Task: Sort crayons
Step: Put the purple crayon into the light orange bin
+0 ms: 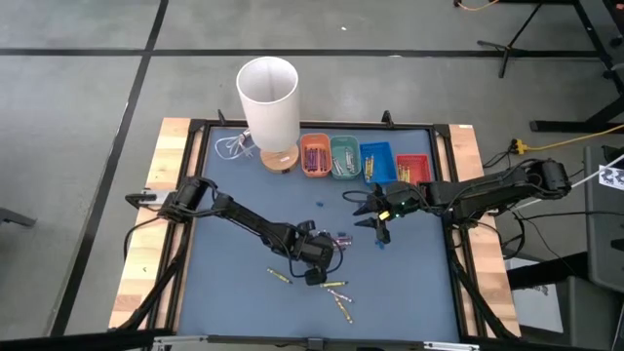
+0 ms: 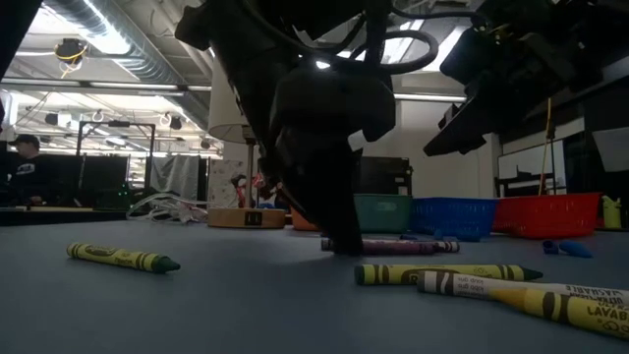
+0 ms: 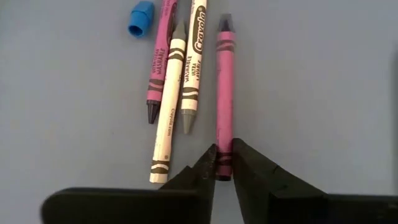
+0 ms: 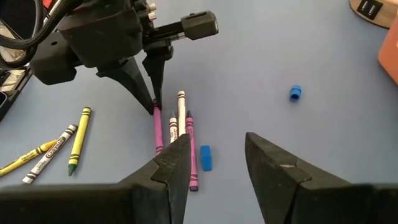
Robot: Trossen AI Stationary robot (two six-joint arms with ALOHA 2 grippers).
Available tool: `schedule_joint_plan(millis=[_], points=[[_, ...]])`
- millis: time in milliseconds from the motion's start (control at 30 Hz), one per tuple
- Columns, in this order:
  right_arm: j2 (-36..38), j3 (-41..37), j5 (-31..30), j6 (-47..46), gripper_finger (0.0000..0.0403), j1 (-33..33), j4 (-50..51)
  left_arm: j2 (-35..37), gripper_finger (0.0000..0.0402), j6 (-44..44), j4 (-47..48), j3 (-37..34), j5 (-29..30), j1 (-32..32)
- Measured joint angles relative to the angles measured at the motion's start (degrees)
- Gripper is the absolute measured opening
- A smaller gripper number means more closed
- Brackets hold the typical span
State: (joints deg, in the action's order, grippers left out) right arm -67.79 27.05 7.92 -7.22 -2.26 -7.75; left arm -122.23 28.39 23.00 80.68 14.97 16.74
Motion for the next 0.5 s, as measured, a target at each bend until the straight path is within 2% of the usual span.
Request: schedule_joint_plan(millis=[200, 500], points=[[0.00, 0.00, 0.00, 0.00, 0.0151, 0.02, 0.03, 0.15, 0.0007, -0.01, 0.26, -0.02, 0.13, -0.01], [0.00, 0.00, 0.00, 0.00, 0.0151, 0.02, 0.15, 0.17, 0.0008, 0.01, 0.93, 2.07, -2.35, -0.18]])
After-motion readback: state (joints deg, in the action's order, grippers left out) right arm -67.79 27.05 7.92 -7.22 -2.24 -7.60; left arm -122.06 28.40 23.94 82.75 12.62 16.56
